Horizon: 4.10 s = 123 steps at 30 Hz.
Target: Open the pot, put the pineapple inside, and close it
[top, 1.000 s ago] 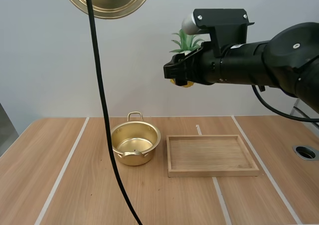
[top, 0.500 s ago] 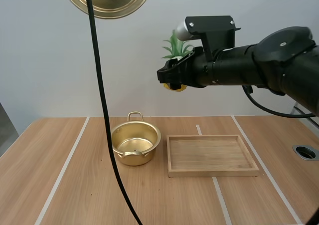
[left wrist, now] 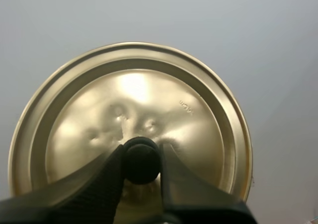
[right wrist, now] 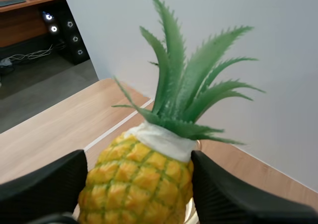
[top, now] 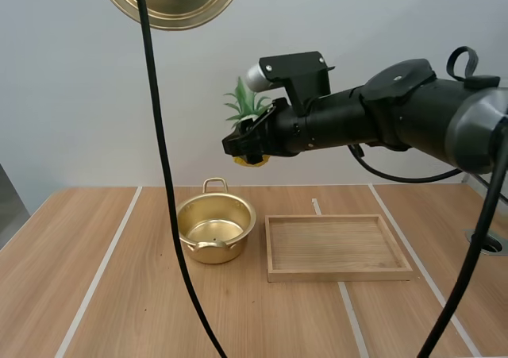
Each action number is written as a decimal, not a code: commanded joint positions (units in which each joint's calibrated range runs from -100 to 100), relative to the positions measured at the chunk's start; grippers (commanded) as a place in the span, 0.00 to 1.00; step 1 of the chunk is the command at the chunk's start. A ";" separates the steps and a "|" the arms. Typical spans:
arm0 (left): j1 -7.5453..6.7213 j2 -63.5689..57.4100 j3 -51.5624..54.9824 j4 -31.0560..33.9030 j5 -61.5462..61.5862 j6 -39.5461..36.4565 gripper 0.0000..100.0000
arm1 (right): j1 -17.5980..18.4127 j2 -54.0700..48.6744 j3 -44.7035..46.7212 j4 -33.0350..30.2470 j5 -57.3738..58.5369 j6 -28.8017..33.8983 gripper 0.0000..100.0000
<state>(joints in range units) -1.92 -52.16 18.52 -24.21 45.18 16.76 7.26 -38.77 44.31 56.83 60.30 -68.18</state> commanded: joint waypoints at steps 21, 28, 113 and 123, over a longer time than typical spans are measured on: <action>-0.15 -0.48 -0.55 -0.40 -2.06 -0.50 0.00 | 8.65 18.56 0.04 -0.22 -18.15 -7.60 0.00; -0.15 -0.48 -0.55 -0.40 -2.06 -0.50 0.00 | 8.65 24.01 0.04 0.17 -21.90 -9.41 0.00; -0.15 -0.48 -0.55 -0.40 -2.06 -0.50 0.00 | 8.65 36.93 -2.87 26.09 -27.25 -31.82 1.00; -0.15 -0.48 -0.55 -0.40 -2.06 -0.50 0.00 | 8.65 28.08 -4.71 26.09 -27.43 -31.27 1.00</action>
<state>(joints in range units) -1.92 -52.16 18.52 -24.21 45.18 16.76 15.95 -8.56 39.83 83.15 32.68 -99.99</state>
